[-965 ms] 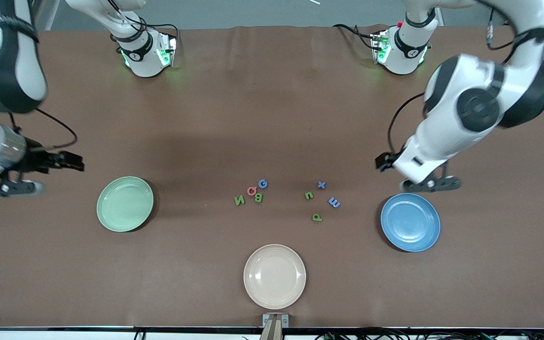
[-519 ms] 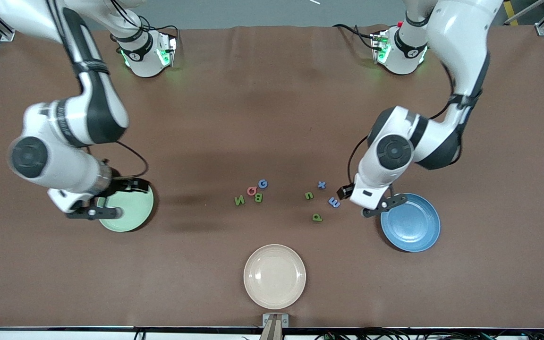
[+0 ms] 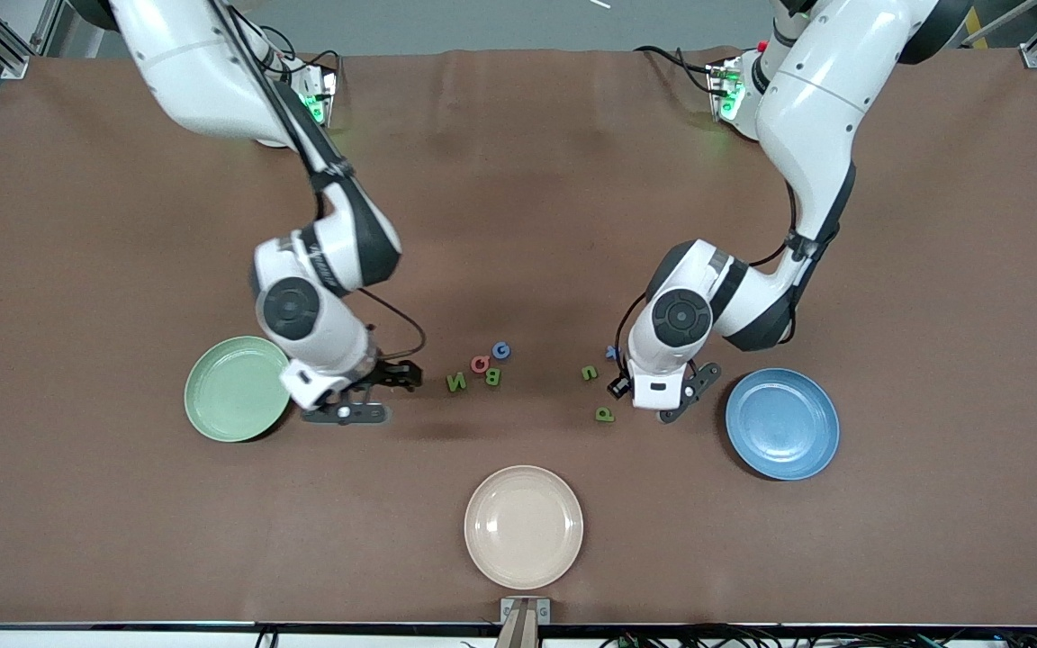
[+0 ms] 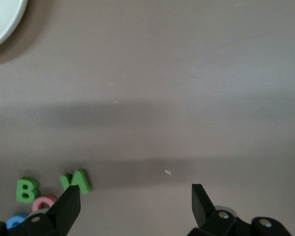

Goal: Sort upper and lower case letters into plates
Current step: 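Reach the left and right grippers down toward the scattered foam letters, then grasp the blue m with the left gripper while the right grasps green N, then carry the blue m onto the blue plate while the right gripper lifts N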

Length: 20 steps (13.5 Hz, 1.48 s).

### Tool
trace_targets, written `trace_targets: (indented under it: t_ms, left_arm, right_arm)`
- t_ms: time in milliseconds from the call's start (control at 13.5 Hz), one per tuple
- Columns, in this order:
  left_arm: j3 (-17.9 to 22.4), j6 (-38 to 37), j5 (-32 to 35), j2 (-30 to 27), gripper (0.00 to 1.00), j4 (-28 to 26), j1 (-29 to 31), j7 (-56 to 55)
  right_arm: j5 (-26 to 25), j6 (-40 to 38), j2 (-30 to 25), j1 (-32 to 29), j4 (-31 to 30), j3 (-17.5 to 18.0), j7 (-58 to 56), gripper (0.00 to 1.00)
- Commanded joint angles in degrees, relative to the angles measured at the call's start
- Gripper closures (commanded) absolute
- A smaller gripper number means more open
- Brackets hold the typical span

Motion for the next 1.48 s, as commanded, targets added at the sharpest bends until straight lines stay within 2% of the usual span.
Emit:
trace_targets:
  t_ms: [0, 297, 371, 519, 742, 816, 965, 1261, 1410]
  left_arm:
    - [0.8, -0.1, 1.1, 1.6, 0.33, 1.8, 0.0, -1.5]
    - [0.9, 0.9, 0.9, 3.1, 0.41, 1.9, 0.4, -2.2]
    - [0.9, 1.0, 0.9, 3.2, 0.47, 1.9, 0.5, -2.6]
    - [0.9, 1.0, 0.9, 3.2, 0.73, 1.9, 0.6, -2.7]
    - [0.9, 1.1, 1.3, 2.8, 0.95, 1.9, 1.1, -1.2]
    - [1.0, 1.0, 1.2, 1.9, 0.99, 2.1, 1.8, -0.4]
    - [1.0, 0.7, 1.3, 0.7, 1.00, 4.5, 4.3, 6.7]
    - [2.2, -1.1, 2.9, -2.6, 1.00, 4.5, 8.6, 16.3]
    - [2.2, -5.0, 3.3, -4.4, 1.00, 4.5, 11.8, 24.4]
  right_arm:
    - [-0.2, 3.2, 4.3, 2.6, 2.6, -0.8, 3.7, 0.00]
    - [-0.5, 4.3, 7.3, 5.5, 4.9, -1.1, 6.6, 0.03]
    - [-1.6, 4.7, 7.8, 5.7, 4.8, -1.1, 6.6, 0.04]
    - [-5.8, 5.0, 8.5, 5.8, 4.8, -1.0, 6.8, 0.11]
    - [-6.2, 5.2, 9.1, 6.1, 4.8, -1.0, 7.9, 0.14]
    - [-6.0, 5.4, 9.1, 6.2, 4.8, -1.0, 8.1, 0.14]
    - [-5.7, 5.6, 9.1, 6.0, 4.9, -0.9, 9.6, 0.14]
    - [-4.8, 5.5, 9.1, 5.2, 5.8, -0.9, 9.9, 0.14]
    - [-4.1, 5.6, 9.1, 5.6, 5.8, -0.8, 11.0, 0.14]
